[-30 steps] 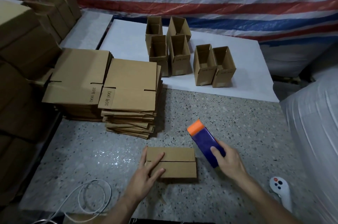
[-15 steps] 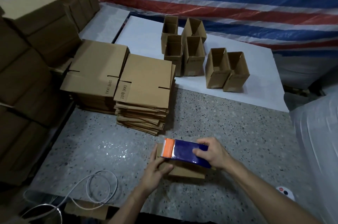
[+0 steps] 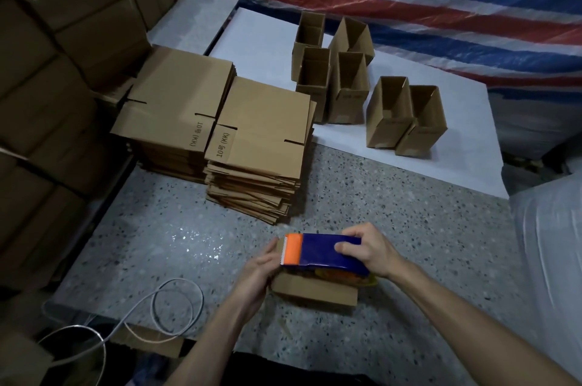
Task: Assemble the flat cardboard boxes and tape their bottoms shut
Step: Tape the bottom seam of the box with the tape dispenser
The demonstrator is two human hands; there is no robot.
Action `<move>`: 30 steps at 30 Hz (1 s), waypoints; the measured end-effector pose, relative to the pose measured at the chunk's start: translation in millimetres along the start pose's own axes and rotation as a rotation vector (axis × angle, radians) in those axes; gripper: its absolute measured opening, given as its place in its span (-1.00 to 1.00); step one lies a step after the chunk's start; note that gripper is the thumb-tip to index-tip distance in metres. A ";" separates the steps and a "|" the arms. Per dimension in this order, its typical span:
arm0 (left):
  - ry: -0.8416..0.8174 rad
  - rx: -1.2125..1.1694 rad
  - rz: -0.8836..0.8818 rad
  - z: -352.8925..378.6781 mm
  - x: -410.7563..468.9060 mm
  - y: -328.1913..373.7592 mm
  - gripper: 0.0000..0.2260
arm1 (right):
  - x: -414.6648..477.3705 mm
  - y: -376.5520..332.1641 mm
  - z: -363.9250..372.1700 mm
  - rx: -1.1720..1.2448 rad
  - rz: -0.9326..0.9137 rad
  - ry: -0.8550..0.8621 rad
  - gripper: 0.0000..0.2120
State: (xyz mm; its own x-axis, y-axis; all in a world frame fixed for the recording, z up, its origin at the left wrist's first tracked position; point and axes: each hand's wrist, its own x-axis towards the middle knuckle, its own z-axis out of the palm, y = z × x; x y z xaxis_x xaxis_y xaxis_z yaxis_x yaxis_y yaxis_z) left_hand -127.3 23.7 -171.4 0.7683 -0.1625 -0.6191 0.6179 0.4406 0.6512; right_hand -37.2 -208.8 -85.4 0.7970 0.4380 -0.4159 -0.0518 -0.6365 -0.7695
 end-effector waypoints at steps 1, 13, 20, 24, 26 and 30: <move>0.023 0.028 0.028 -0.2 1.5 -1.2 -0.80 | 0.4 -0.8 -0.1 -0.001 -0.004 -0.008 -0.55; 0.135 -0.201 0.019 -25.4 3.5 -1.0 -0.79 | -0.9 -16.7 2.0 -0.061 -0.032 -0.164 -0.69; 0.253 -0.131 -0.115 -48.7 13.1 -21.4 -0.80 | -22.7 -7.7 -3.5 -0.245 0.044 -0.036 -0.52; 0.311 0.063 -0.141 -43.5 20.0 -34.6 -0.85 | -16.0 -11.4 3.5 -0.357 0.080 -0.006 -0.50; 0.280 0.235 -0.146 -39.1 24.8 -38.5 -0.89 | -15.1 -13.1 5.8 -0.420 0.085 0.007 -0.52; 0.104 0.541 -0.312 -35.6 23.2 -29.5 -0.66 | -16.7 -14.4 8.7 -0.482 0.099 0.032 -0.55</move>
State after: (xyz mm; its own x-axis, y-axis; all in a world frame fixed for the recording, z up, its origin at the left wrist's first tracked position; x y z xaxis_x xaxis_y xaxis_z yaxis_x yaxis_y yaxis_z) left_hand -133.6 38.3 -220.6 0.5349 -0.1123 -0.8374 0.8281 -0.1271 0.5460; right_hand -55.0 -201.4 -71.6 0.8207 0.3461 -0.4547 0.1506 -0.8985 -0.4122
